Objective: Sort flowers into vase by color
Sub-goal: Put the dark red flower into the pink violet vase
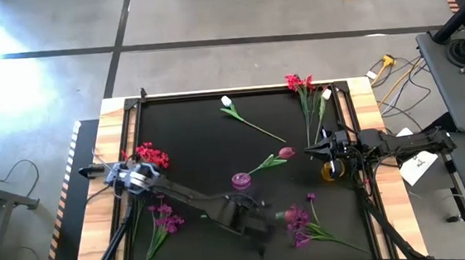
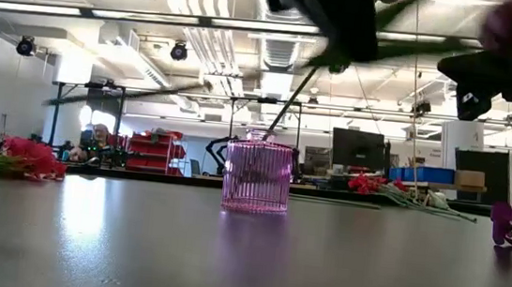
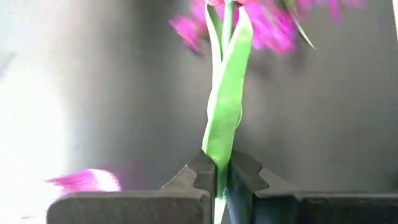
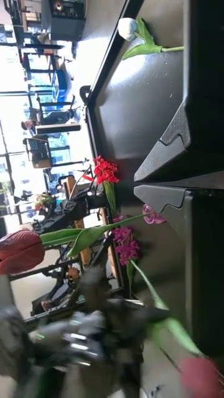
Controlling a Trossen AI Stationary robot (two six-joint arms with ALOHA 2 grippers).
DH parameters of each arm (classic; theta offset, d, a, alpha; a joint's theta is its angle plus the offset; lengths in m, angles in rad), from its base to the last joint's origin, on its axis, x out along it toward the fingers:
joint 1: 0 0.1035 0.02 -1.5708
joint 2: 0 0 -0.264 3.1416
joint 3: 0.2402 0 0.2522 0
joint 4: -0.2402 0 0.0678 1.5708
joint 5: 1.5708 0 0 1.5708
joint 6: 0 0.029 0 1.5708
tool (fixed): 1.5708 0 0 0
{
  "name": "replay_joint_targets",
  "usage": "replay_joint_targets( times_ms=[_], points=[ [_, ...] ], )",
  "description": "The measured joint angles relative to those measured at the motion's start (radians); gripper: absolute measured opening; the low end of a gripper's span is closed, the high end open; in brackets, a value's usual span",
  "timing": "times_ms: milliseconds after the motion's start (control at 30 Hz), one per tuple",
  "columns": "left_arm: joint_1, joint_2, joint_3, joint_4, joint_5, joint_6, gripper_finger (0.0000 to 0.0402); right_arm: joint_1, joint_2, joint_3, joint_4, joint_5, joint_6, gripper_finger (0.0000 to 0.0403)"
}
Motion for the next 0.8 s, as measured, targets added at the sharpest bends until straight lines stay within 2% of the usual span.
replay_joint_targets(
  times_ms=[67,167,300,433,533,633,733,800],
  points=[
    [0.002,-0.095,-0.101,0.091,-0.084,0.001,0.0001,0.0,0.0,0.0,0.0,0.0,0.0,0.0013],
    [-0.001,-0.27,-0.313,0.33,-0.163,0.039,0.0001,0.0,0.0,0.0,0.0,0.0,0.0,0.0013],
    [0.009,-0.509,-0.65,0.798,-0.181,0.137,0.0,0.0,0.0,0.0,0.0,0.0,0.0,0.0013],
    [0.039,-0.68,-0.983,1.297,-0.182,0.252,0.0,0.0,0.0,0.0,0.0,0.0,0.0,0.0013],
    [0.071,-0.75,-1.185,1.651,-0.18,0.313,0.0,0.0,0.0,0.0,0.0,0.0,0.0,0.0013],
    [0.114,-0.769,-1.334,1.947,-0.17,0.337,0.0,0.0,0.0,0.0,0.0,0.0,0.0,0.0013],
    [0.158,-0.76,-1.431,2.172,-0.164,0.332,0.0,0.0,0.0,0.0,0.0,0.0,0.0,0.0013],
    [0.183,-0.75,-1.472,2.266,-0.163,0.317,0.0,0.0,0.0,0.0,0.0,0.0,0.0,0.0013]
  ],
)
